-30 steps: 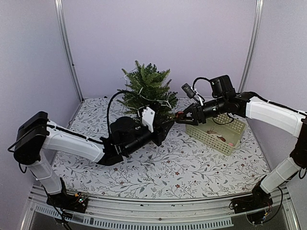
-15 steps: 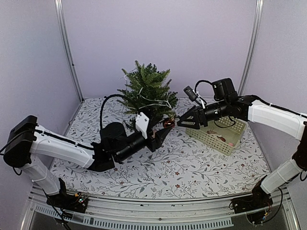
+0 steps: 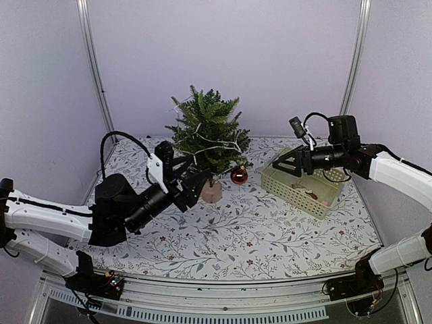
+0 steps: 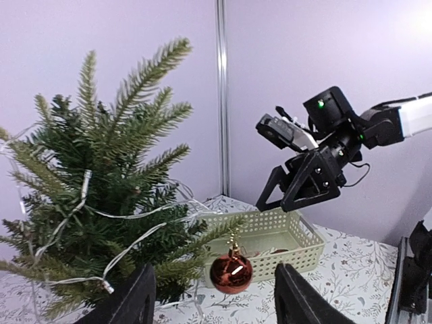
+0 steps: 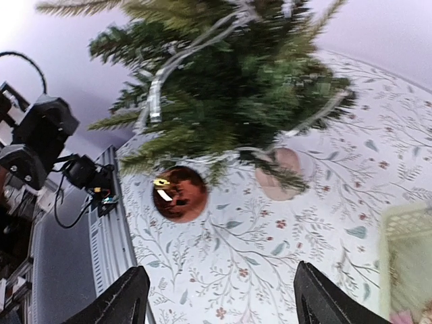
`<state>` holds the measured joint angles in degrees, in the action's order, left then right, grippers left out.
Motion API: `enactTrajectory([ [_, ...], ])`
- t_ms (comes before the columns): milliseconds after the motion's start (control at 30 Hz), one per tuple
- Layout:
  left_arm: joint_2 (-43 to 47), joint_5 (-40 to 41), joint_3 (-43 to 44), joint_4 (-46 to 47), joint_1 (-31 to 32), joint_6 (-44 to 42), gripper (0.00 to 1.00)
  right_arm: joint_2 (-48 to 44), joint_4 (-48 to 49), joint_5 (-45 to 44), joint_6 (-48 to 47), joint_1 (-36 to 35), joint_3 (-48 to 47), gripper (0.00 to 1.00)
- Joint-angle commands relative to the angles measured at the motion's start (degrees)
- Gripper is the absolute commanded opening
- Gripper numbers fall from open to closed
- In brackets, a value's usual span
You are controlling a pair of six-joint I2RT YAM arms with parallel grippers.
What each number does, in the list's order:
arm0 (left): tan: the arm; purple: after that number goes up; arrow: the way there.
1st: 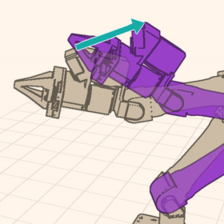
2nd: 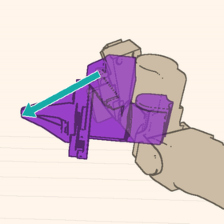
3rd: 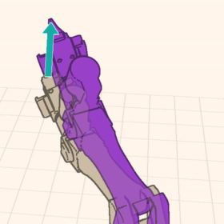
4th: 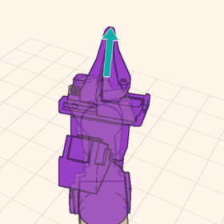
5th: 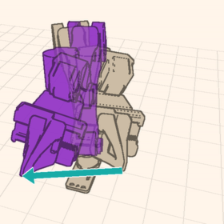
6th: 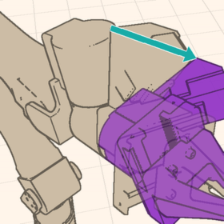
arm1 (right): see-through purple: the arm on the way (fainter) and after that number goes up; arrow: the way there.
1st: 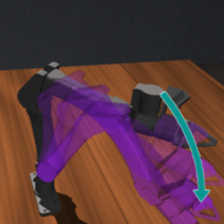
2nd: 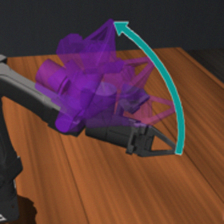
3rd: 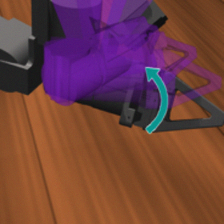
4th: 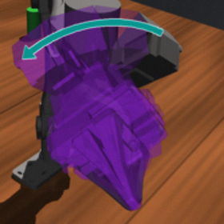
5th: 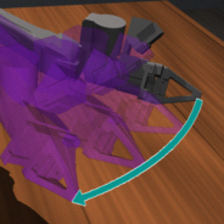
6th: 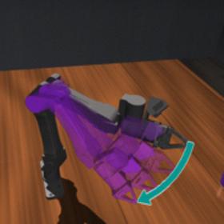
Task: Decorate the small christmas tree
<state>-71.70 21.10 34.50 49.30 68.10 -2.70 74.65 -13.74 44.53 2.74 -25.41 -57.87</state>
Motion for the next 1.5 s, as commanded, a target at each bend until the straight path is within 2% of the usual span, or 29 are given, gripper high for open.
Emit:
enactTrajectory([
  [0,6.83,4.66,-2.50,-6.67,0.31,3.52,0.62,-3.81,3.06,-4.79,4.02,8.34,3.34,0.77],
  [133,12.02,6.33,-5.22,-9.81,-1.45,6.34,0.62,-3.54,1.93,-12.75,4.68,14.96,5.19,0.76],
  [300,15.31,6.08,-6.92,-14.98,-5.40,11.46,0.62,-0.07,0.82,-20.76,4.48,17.16,6.18,0.72],
  [433,15.83,4.43,-5.59,-22.24,-10.53,16.18,0.62,2.54,3.16,-16.42,4.65,17.19,7.23,0.70],
  [567,15.90,-4.07,-5.35,-29.11,-21.50,23.53,0.60,0.54,7.34,-12.86,7.12,15.06,10.21,0.67],
  [767,13.42,-14.11,-8.09,-26.78,-34.69,28.64,0.55,-1.53,12.58,-11.00,10.56,9.07,14.39,0.66],
  [900,8.02,-20.13,-7.76,-23.05,-41.43,29.81,0.53,-2.13,18.36,-10.61,14.59,3.89,17.84,0.63],
  [1100,0.75,-23.12,-7.31,-16.17,-43.00,31.05,0.49,-0.68,18.06,-14.58,15.94,0.84,18.59,0.61],
  [1200,-3.68,-21.85,-6.06,-15.25,-43.03,30.01,0.49,-0.87,15.03,-18.29,14.28,1.29,16.82,0.60],
  [1300,-10.72,-21.28,-2.84,-15.59,-43.07,27.90,0.48,0.86,14.60,-17.16,13.95,1.78,16.34,0.57],
  [1467,-18.36,-24.29,-1.03,-10.31,-43.04,29.20,0.45,1.74,13.75,-18.81,13.86,3.74,16.42,0.56],
])
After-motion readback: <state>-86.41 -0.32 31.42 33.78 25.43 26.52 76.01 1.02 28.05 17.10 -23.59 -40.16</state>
